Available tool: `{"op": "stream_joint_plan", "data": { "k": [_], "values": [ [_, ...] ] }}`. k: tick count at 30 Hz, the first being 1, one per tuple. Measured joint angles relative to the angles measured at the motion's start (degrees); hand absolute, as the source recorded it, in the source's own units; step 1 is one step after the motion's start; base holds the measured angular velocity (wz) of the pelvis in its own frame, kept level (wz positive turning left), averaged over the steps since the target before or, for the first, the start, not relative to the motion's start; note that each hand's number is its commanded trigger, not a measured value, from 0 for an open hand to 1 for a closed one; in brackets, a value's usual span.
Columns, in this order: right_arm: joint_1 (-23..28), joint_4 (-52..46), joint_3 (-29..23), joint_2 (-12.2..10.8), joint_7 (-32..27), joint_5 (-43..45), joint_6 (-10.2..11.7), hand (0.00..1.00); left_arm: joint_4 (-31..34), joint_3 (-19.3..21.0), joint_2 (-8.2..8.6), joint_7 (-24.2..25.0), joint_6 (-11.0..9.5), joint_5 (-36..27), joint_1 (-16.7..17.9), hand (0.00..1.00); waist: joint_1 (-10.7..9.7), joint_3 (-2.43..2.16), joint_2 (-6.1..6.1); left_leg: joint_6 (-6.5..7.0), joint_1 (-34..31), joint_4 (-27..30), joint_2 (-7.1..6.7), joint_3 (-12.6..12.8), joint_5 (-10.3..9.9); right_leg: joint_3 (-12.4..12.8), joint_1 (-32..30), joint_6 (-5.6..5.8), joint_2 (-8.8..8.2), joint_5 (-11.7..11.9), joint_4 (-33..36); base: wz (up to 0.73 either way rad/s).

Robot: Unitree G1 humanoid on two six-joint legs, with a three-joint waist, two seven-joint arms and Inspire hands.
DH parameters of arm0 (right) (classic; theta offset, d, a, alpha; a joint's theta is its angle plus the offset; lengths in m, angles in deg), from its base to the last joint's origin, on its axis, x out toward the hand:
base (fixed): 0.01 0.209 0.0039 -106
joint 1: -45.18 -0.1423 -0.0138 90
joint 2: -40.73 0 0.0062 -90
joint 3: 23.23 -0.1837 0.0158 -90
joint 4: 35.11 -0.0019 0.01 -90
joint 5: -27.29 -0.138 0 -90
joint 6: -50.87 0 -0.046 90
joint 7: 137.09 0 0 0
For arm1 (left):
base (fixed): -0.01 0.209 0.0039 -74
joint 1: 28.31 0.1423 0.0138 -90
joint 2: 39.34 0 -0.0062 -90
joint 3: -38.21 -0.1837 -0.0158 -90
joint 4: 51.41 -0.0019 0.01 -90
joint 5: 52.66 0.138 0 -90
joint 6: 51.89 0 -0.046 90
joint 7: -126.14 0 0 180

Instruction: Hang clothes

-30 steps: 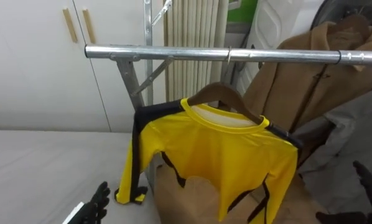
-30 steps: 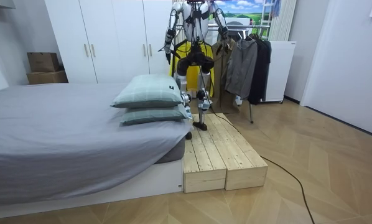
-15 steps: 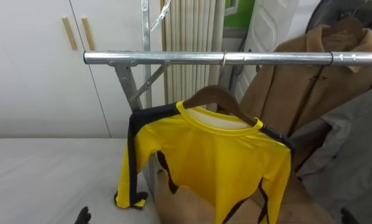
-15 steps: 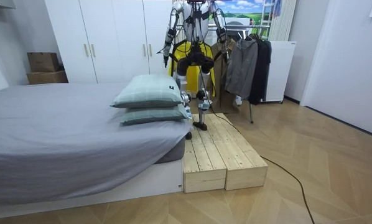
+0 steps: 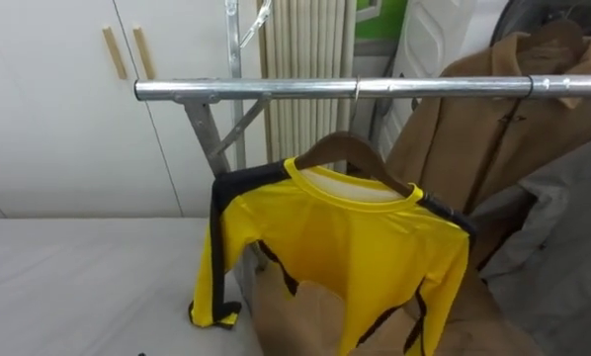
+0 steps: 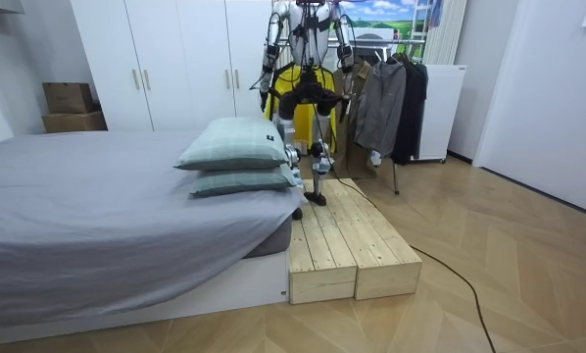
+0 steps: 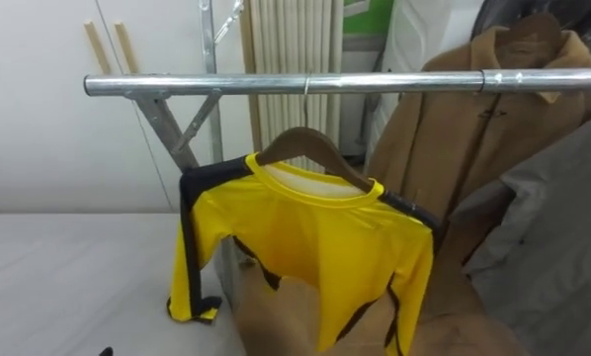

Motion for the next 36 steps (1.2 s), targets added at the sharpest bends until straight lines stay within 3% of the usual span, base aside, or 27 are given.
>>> {"op": "stream_joint_plan", "data": {
  "k": [3,7,10,17,20,22,36],
  "values": [
    [-1.9,1.0,0.7,-0.3,0.5,1.4,-0.2,0.00,-0.1,-1.0,0.13,0.5,0.0,-0.1,0.0,0.00,-0.1,-0.31,0.55,0.02,-0.6,0.1,-0.26,-1.0,0.0,0.4,-0.7,0.04,-0.04,-0.2,0.9,-0.01],
    [-3.4,6.3,1.5,-0.6,-0.2,1.6,-0.3,0.00,0.3,-1.0,1.53,0.9,0.0,0.0,-1.5,0.00,-0.1,-0.39,0.70,0.02,-0.9,0.0,-0.49,-5.1,0.0,-1.1,-0.5,0.08,-0.44,-0.2,1.0,0.15],
    [-3.4,11.6,1.4,-0.5,-1.9,0.2,-0.8,0.00,0.4,-1.8,1.82,1.0,0.2,0.1,-2.1,0.00,-0.3,-0.40,0.78,0.02,-1.0,-0.1,-0.57,-5.7,0.0,-2.6,0.3,0.20,-1.24,-0.3,0.3,0.30],
    [-1.4,13.9,1.3,-0.5,-1.2,-3.4,-1.5,0.00,3.2,-3.0,1.82,1.5,1.3,-0.9,-1.8,0.00,-0.2,-0.41,0.34,0.02,-2.3,-0.1,-1.02,-6.6,0.0,-5.2,-0.6,0.65,-2.38,-0.5,0.2,0.22],
    [-1.7,15.2,1.3,-0.5,-0.2,-4.1,-1.7,0.00,3.3,-3.3,1.69,2.0,1.3,-0.9,-1.9,0.00,-0.3,-0.47,0.02,0.00,-2.4,0.0,-1.26,-8.1,0.0,-6.4,-0.2,0.76,-2.92,-0.5,0.1,0.22],
    [-2.5,16.3,1.3,-0.3,0.3,-5.4,-3.0,0.00,3.3,-3.5,1.70,2.2,1.5,-0.9,-1.8,0.00,-0.1,-0.38,-0.11,0.01,-2.4,0.2,-1.39,-9.0,0.0,-7.3,0.3,0.86,-3.37,-0.5,-0.3,0.21],
    [-3.4,16.1,1.5,0.1,0.4,-4.6,-3.9,0.00,7.1,-3.4,1.60,2.5,1.7,-0.9,-3.0,0.00,1.4,-0.25,0.04,0.05,-2.7,-0.3,-1.83,-10.8,0.0,-9.2,0.6,1.20,-4.23,-0.9,-0.4,0.07]
  ]
}}
